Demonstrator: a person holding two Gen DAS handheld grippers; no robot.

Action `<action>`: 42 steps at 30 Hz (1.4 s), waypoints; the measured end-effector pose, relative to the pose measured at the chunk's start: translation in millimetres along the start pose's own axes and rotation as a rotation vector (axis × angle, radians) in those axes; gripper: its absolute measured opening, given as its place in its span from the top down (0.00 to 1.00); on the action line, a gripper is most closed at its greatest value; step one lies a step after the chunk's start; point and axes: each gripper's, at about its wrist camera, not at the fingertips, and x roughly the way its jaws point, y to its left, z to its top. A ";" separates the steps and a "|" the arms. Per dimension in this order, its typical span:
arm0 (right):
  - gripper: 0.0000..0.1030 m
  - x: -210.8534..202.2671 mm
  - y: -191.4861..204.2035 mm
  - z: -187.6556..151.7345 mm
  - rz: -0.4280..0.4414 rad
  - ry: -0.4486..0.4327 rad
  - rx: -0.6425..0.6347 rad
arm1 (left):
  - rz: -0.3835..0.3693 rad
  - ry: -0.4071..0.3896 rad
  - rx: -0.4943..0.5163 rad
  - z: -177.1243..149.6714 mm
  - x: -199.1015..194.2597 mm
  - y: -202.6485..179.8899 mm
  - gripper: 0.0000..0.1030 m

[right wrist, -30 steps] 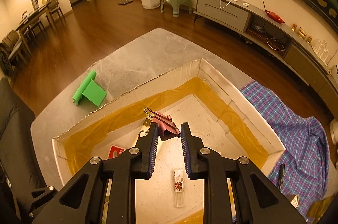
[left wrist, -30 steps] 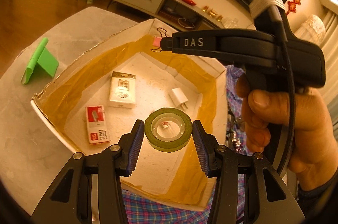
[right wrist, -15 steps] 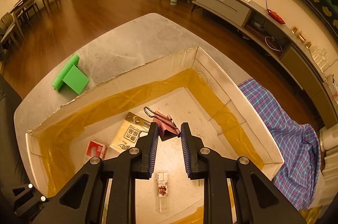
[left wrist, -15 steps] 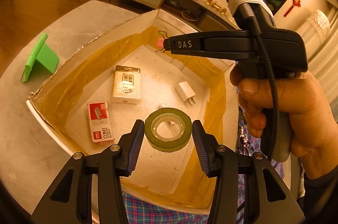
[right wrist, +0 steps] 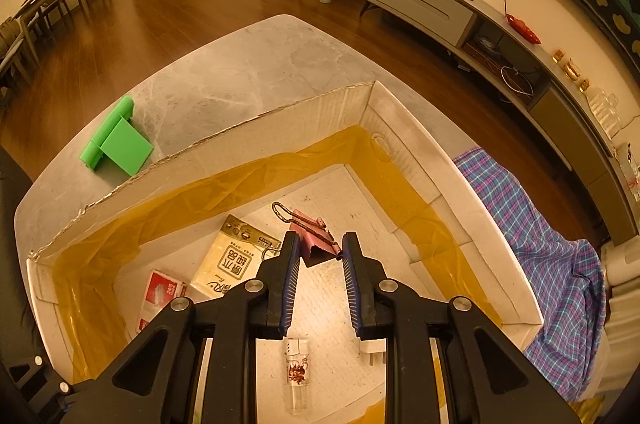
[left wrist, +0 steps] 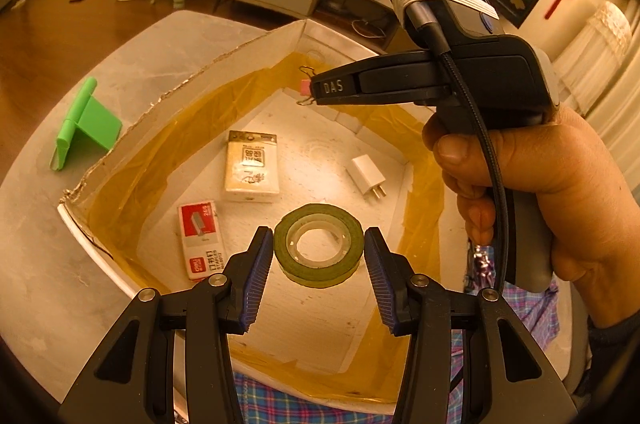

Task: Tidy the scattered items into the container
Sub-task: 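Open both tools to drop the tape roll and clip into the box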

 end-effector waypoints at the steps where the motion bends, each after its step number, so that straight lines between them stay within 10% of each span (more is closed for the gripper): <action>1: 0.77 1.4 -1.8 0.1 0.001 0.003 0.009 | 0.003 -0.003 -0.001 0.3 -0.3 0.7 0.52; 42: 0.75 -4.5 14.1 -40.8 0.061 0.065 0.050 | -0.029 -0.117 -0.120 13.7 -41.0 41.3 0.47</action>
